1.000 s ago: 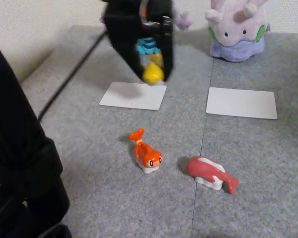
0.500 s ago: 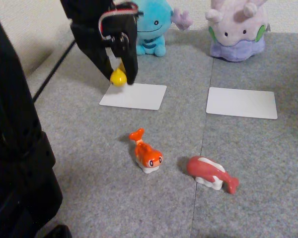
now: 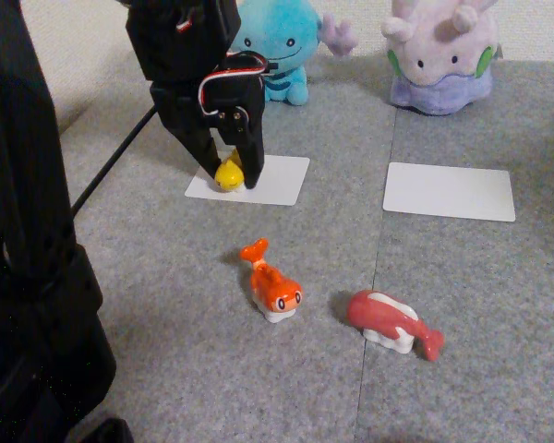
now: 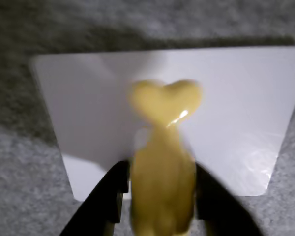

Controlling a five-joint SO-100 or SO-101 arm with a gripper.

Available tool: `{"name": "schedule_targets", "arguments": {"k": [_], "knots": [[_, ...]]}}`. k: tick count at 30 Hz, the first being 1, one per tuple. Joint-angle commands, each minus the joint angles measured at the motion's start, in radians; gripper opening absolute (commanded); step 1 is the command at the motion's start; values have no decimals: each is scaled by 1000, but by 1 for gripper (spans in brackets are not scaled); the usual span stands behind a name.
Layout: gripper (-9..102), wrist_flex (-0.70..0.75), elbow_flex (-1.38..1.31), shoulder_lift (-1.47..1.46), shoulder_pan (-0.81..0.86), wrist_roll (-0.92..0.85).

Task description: Wooper wants to eat egg sudhi, and Goomy wants to eat shrimp sushi

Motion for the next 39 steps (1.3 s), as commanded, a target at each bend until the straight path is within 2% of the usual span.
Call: {"name": "schedule_targets", "arguments": {"k": [1,5,8,13,19,25,32,39], "knots": [[30,-9,-31,12,14,3],[44,-8,-31,17,2,-12],[50,5,-31,49,-5,-14],[50,110,-31,207,-17,-29],[50,402,-17,463,-110,-101],[50,572,-14,690,-161,-170],[50,701,110,871,-158,-411],[50,701,387,1043,-149,-614]]}}
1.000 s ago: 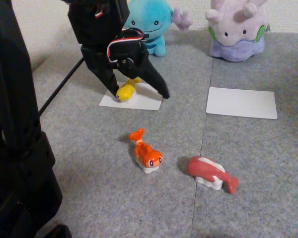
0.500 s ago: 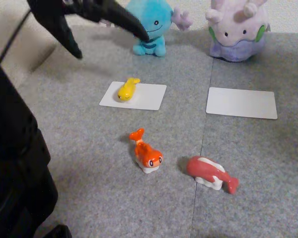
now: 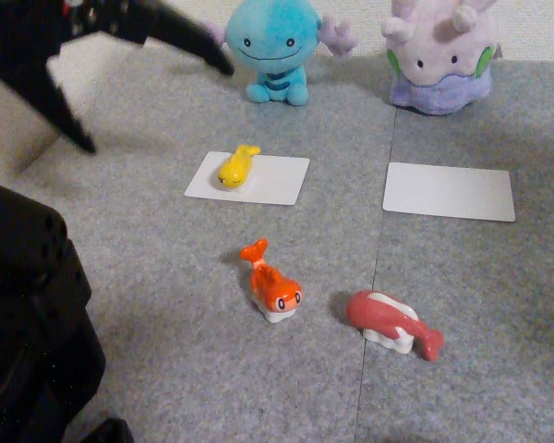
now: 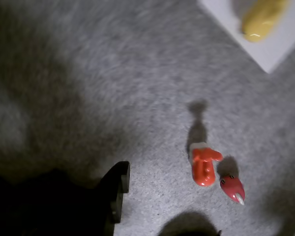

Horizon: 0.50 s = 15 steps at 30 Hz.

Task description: Wooper wants to eat egg sudhi, and Goomy wants to eat shrimp sushi

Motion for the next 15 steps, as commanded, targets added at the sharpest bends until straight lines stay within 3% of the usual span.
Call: {"name": "schedule_targets", "arguments": {"k": [1,5,15], "knots": [[50,-12,94,87,15,-63],[50,-46,244,192,91,-163],[42,-183,397,192,555,-534]]}}
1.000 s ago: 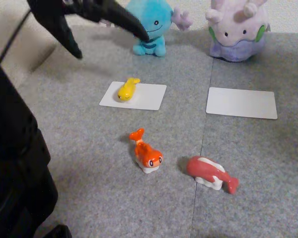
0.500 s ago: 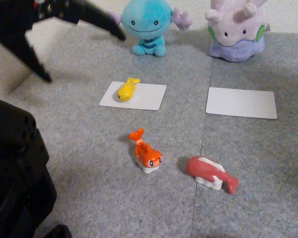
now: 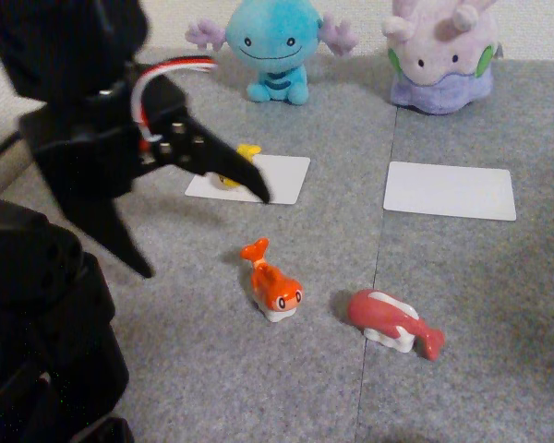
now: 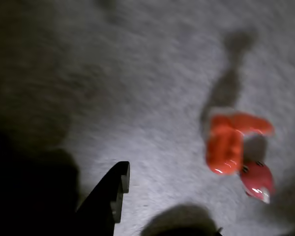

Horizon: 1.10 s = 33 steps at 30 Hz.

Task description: Wooper wants to eat egg sudhi, and Goomy wants to eat shrimp sushi

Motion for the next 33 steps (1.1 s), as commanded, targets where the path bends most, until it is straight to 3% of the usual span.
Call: {"name": "schedule_targets", "arguments": {"k": [1,6,18,29,33], "knots": [[42,-74,-5,-31,126,-43],[42,-149,-5,-183,178,-61],[41,-506,-6,-675,167,-12],[7,-518,-32,-689,167,58],[3,-523,-37,-687,167,74]]}}
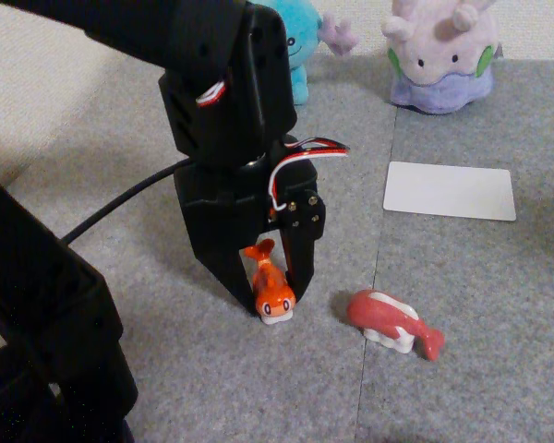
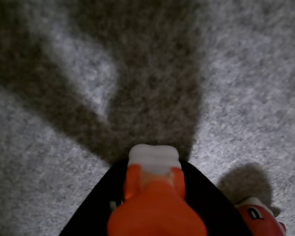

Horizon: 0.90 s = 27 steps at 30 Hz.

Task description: Wooper wants to eat egg sudhi, and Goomy wants to eat shrimp sushi

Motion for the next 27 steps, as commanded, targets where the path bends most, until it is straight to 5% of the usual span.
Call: {"name": "schedule_targets", "arguments": {"k": [1,15,22,27], "knots": [[3,-5,-8,-26,-14,35],[1,296,-581,-21,-25,483],[1,479,-989,-247,-26,591],[1,479,-1233,-469,5,588]]}}
